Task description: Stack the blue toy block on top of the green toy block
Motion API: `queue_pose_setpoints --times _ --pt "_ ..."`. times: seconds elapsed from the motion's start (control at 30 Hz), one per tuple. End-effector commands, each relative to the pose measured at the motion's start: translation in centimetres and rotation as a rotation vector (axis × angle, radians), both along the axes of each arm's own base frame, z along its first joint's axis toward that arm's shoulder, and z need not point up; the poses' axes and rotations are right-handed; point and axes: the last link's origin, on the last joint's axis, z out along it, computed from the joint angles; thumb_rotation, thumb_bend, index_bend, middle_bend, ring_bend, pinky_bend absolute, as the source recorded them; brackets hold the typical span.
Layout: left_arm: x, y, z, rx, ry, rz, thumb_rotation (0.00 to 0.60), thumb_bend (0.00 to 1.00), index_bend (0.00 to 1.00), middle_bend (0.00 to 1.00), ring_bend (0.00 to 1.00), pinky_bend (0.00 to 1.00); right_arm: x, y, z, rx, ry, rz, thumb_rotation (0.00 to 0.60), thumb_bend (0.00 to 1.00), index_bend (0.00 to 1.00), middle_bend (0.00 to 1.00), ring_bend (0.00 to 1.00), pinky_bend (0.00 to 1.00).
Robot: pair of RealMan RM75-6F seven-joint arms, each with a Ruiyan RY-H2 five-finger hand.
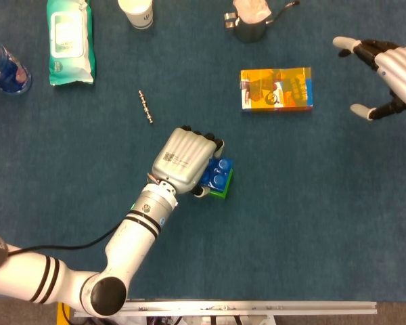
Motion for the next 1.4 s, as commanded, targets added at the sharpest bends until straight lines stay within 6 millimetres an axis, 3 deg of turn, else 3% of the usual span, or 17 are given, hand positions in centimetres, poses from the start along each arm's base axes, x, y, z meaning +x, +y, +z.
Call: queue_pose_setpoints --times 0.03,1.4 --pt "0.0 0.0 -0.1 0.0 0.0 0.006 0.6 0.14 0.47 0.54 0.45 0.34 0.0 0.0 0.0 0.001 -0.001 -0.001 0.6 0.21 0.1 0.23 0.16 0.2" --pt "-0.4 -0.9 -1.5 -0.023 -0.009 0.009 0.6 0.14 0.47 0.54 0.45 0.34 -0.5 -0.2 0.2 -0.003 0.004 -0.009 0.6 0.21 0.1 0.23 0.16 0.2"
